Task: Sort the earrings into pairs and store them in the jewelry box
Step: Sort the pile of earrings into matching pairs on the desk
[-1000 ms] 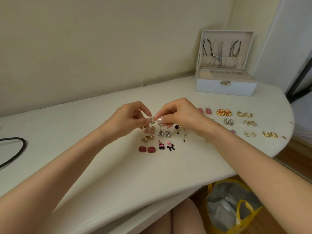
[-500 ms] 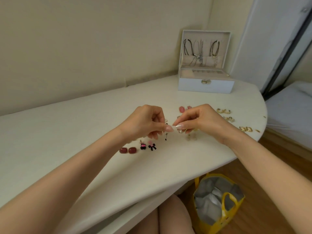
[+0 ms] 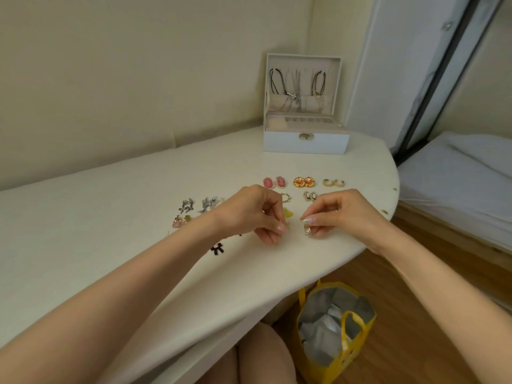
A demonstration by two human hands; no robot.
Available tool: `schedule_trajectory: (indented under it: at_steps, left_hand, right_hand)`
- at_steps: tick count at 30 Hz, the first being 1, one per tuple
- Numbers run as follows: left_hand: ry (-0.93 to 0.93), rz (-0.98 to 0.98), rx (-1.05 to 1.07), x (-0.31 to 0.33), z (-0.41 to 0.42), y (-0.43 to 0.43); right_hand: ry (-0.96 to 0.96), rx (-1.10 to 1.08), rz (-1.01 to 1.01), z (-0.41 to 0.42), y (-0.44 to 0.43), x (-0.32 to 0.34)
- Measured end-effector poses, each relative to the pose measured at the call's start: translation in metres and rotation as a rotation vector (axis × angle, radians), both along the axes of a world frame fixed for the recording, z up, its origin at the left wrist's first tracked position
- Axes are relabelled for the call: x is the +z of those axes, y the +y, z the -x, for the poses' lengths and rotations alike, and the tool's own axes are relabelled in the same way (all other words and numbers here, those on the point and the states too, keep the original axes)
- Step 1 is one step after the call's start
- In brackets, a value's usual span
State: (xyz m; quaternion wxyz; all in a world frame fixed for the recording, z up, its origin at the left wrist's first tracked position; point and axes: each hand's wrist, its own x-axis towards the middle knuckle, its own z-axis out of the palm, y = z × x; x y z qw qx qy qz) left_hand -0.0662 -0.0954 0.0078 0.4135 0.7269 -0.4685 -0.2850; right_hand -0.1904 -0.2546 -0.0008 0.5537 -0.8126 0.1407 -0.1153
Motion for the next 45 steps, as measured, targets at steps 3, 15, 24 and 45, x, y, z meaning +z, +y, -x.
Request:
schedule_trajectory:
  at_steps: [3, 15, 24, 45]
  left_hand:
    - [0.026, -0.017, -0.041, -0.003, 0.003, -0.010]
    - [-0.300, -0.286, -0.220, 0.006, 0.013, -0.048]
    - [-0.482, -0.314, -0.184, 0.003, 0.022, -0.067]
    - [-0.389, -0.171, -0.105, -0.002, 0.009, -0.060]
  right_hand:
    - [0.005, -0.021, -0.015, 0.004, -0.005, -0.004]
    - [0.062, 0.024, 0.055, 0.016, -0.027, -0.007]
    - [0.072, 0.010, 0.136, 0.013, -0.031, -0.012]
    - [-0.012, -0.018, 0.049, 0.010, -0.034, -0.014]
